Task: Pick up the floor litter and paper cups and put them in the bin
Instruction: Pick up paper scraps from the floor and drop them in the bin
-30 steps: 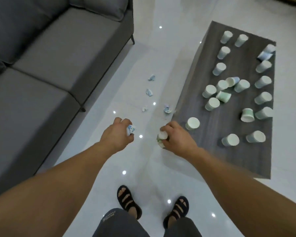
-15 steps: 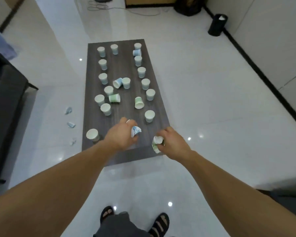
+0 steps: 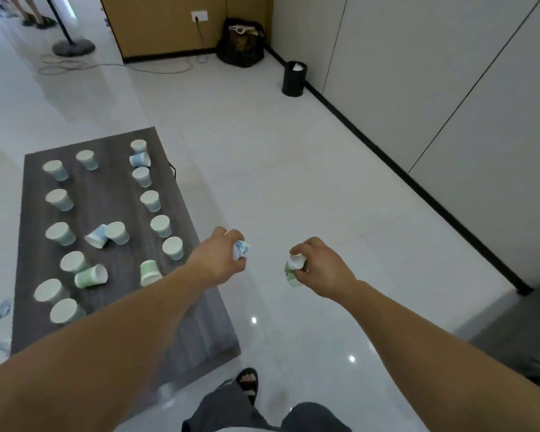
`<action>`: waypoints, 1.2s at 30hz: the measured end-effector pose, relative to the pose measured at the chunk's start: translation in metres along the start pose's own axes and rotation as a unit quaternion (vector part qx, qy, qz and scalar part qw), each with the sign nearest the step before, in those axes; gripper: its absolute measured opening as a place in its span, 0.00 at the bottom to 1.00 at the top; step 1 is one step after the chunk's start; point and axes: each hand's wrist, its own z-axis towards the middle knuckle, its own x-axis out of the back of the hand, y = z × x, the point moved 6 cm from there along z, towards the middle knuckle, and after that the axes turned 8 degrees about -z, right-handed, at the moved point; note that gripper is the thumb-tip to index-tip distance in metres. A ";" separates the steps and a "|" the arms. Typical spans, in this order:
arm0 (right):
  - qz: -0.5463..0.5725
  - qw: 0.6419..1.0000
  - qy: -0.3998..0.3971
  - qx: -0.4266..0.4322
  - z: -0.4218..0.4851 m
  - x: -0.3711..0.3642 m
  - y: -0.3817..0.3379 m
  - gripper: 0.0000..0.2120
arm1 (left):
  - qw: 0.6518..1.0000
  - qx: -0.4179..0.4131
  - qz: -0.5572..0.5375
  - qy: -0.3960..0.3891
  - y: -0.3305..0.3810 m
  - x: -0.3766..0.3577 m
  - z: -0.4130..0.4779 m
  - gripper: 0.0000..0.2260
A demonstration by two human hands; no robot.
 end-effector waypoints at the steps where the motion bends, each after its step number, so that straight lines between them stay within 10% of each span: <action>1: 0.000 1.000 0.002 -0.007 0.013 0.010 0.016 0.20 | 1.000 -0.010 0.004 0.000 0.012 0.001 0.023 0.20; 17: 0.032 0.997 0.044 -0.046 0.223 0.196 0.288 0.20 | 0.999 -0.036 -0.001 0.011 0.244 -0.040 0.349 0.20; 36: 0.004 0.999 0.034 -0.043 0.615 0.350 0.414 0.20 | 0.999 -0.012 -0.025 0.035 0.298 0.028 0.759 0.20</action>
